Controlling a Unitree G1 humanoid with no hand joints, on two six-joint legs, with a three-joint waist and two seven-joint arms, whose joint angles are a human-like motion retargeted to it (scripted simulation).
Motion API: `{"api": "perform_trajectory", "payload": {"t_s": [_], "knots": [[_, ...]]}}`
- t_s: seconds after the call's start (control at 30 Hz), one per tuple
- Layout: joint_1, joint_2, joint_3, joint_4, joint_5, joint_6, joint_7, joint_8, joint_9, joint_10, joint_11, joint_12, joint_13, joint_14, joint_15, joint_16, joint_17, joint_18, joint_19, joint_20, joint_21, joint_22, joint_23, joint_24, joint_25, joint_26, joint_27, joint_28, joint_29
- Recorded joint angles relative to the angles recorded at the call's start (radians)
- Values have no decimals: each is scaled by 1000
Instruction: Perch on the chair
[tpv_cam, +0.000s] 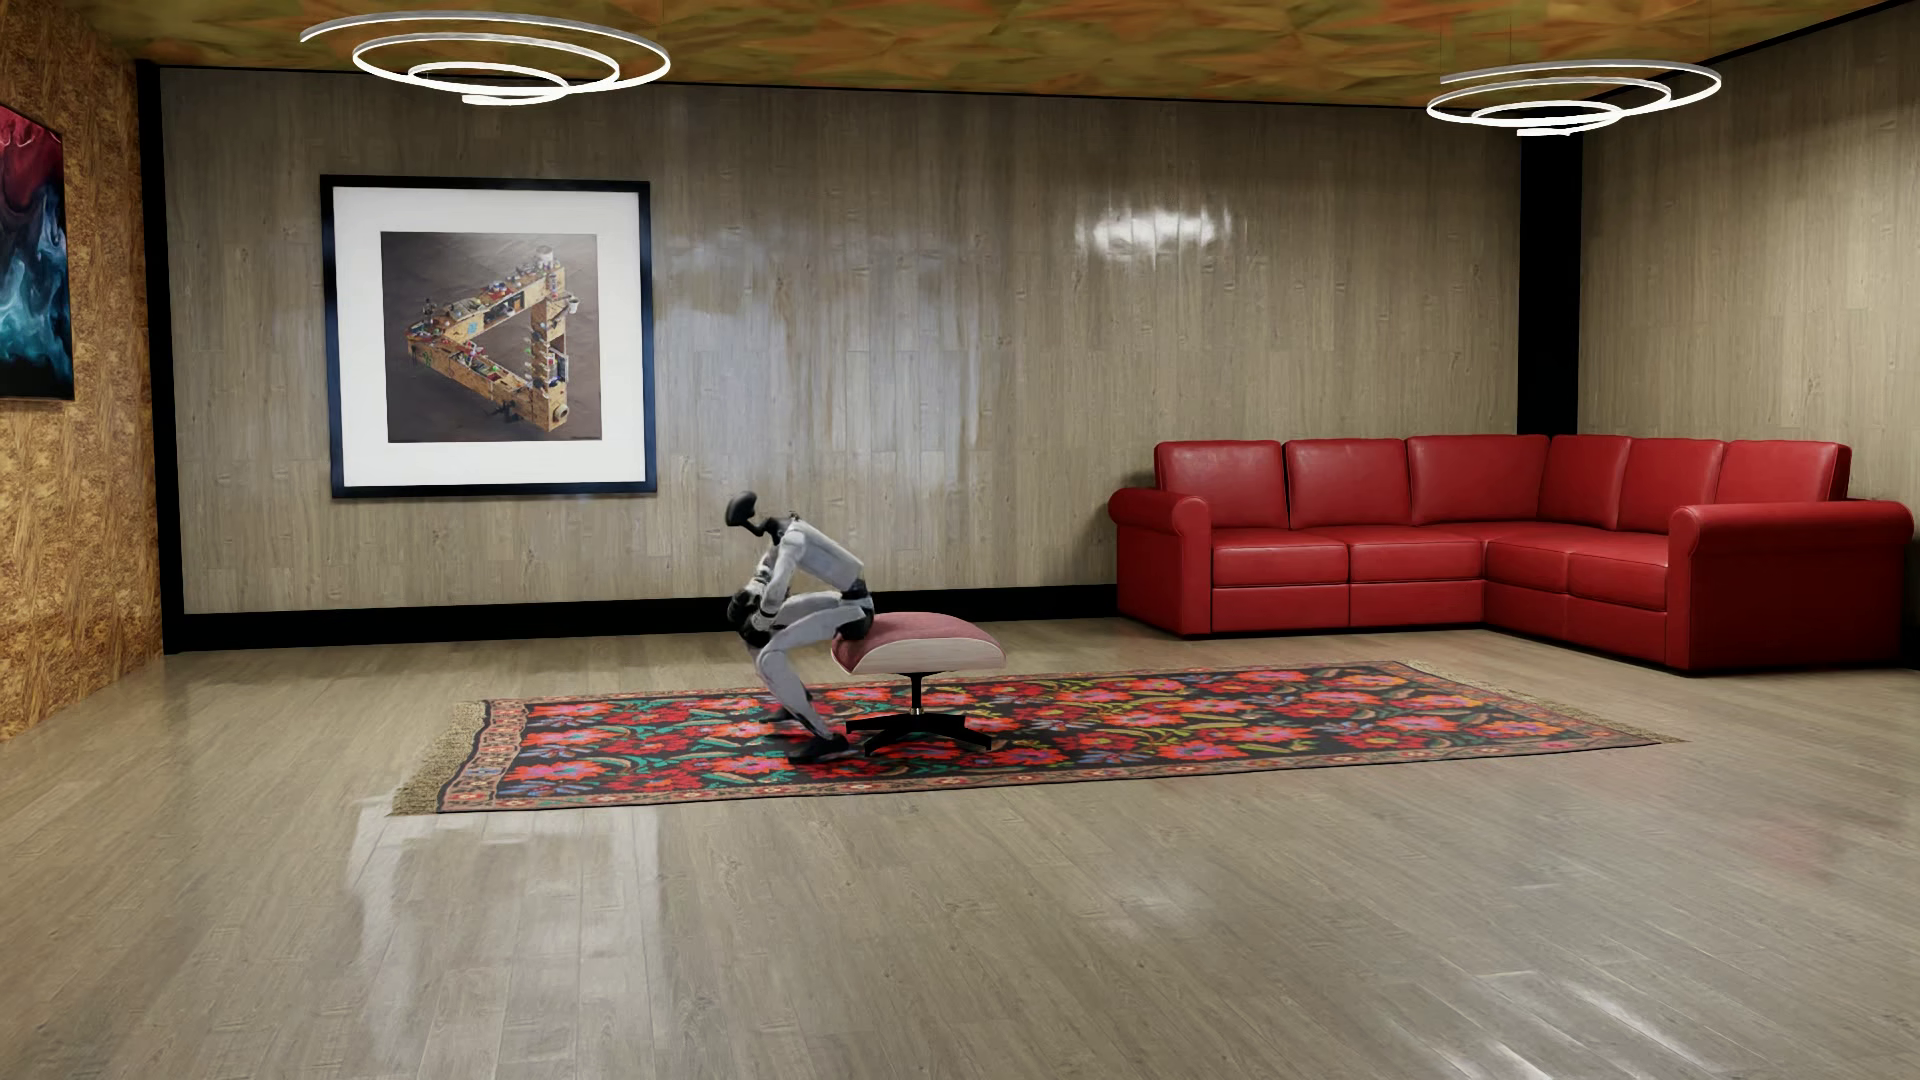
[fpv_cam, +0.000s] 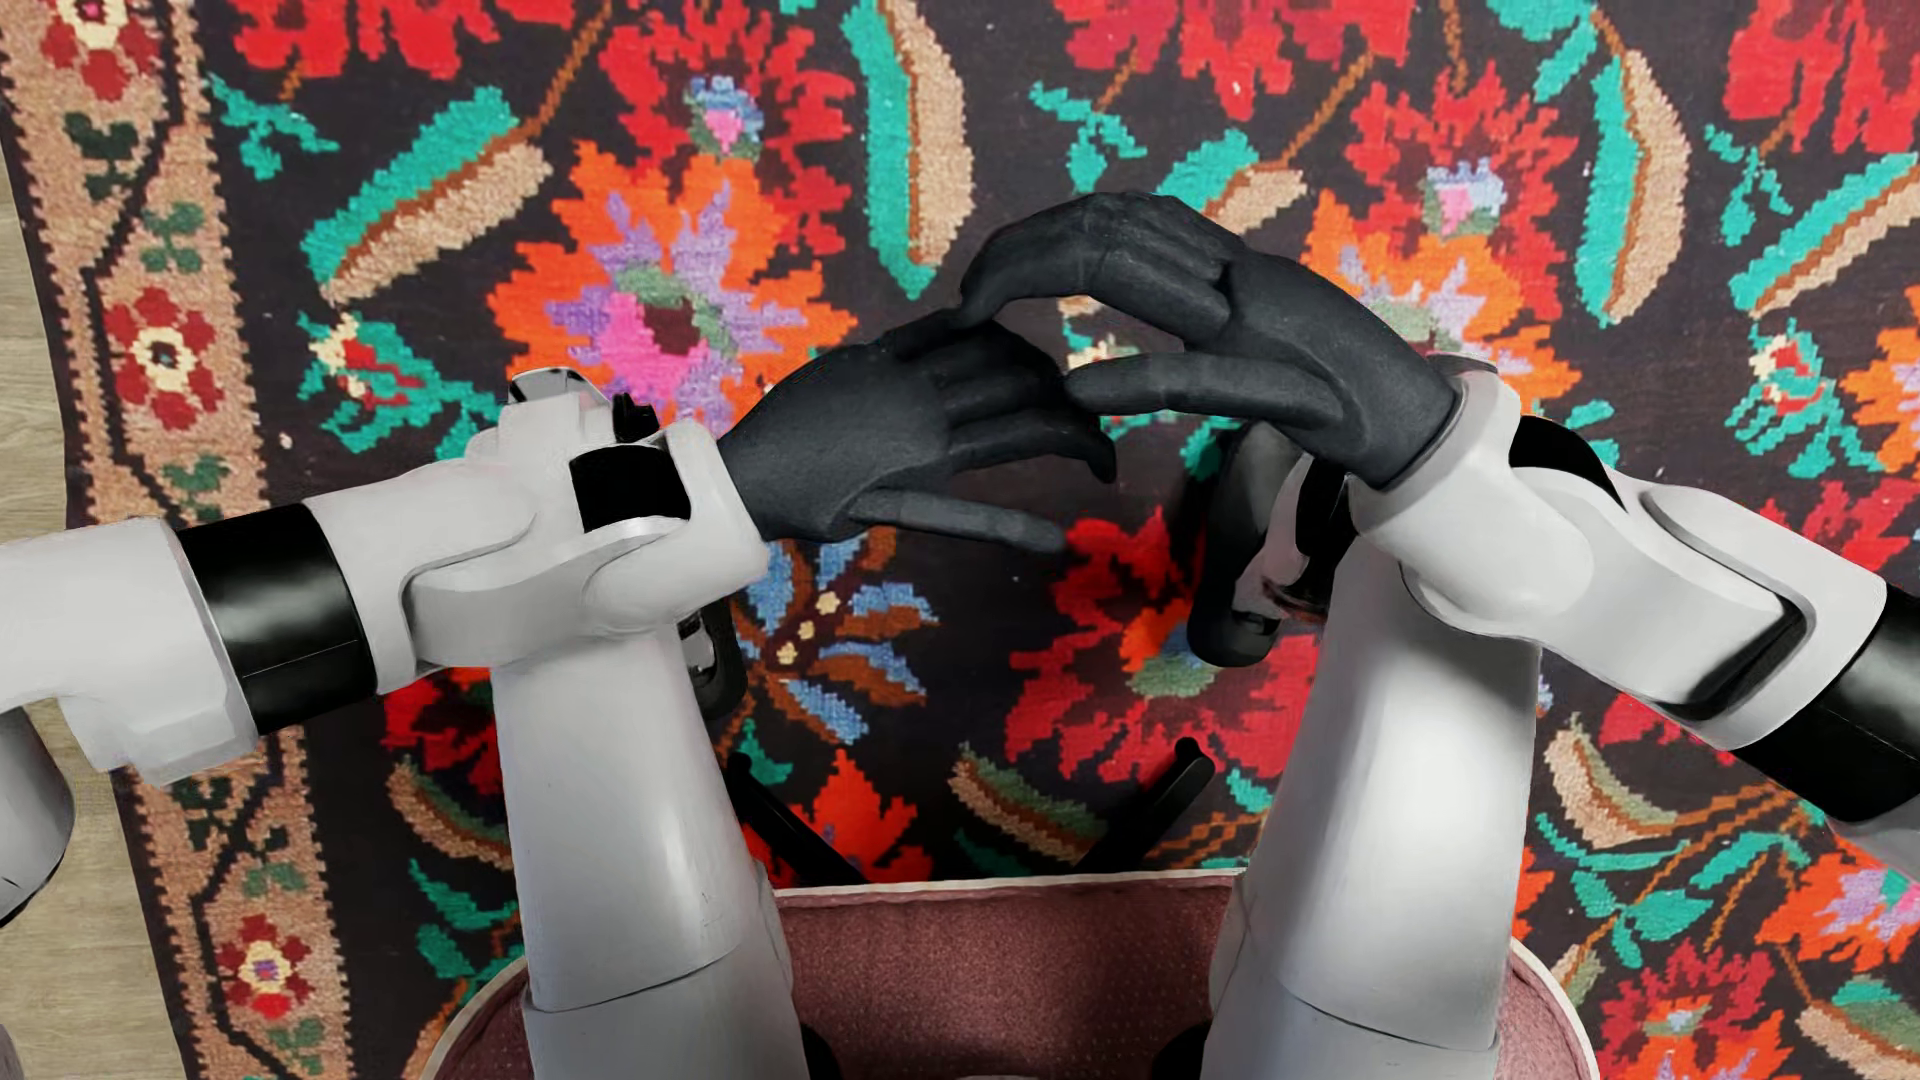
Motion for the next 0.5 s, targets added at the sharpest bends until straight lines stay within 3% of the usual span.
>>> {"api": "perform_trajectory", "payload": {"t_s": [0.1,0.23,0.4,0.5], "knots": [[-26,-20,-3,1,-3,1,-17,11,3,95,98,39,45,-3,-2,32,-6,-3,-16,48,-56,-28,-26,-4,-1,12,9,0,7],[8,26,-8,1,8,0,-34,11,-28,165,174,196,113,23,13,-19,67,1,-48,218,-118,42,43,29,-48,41,51,-97,103],[168,193,-5,5,-5,7,-14,-3,-85,156,165,504,311,78,64,-229,229,15,-70,540,-256,289,245,85,-143,53,89,-256,236],[240,271,2,-10,-3,17,-9,-9,-125,143,147,671,466,107,93,-405,356,35,-82,733,-391,445,357,69,-168,90,111,-234,226]]}}
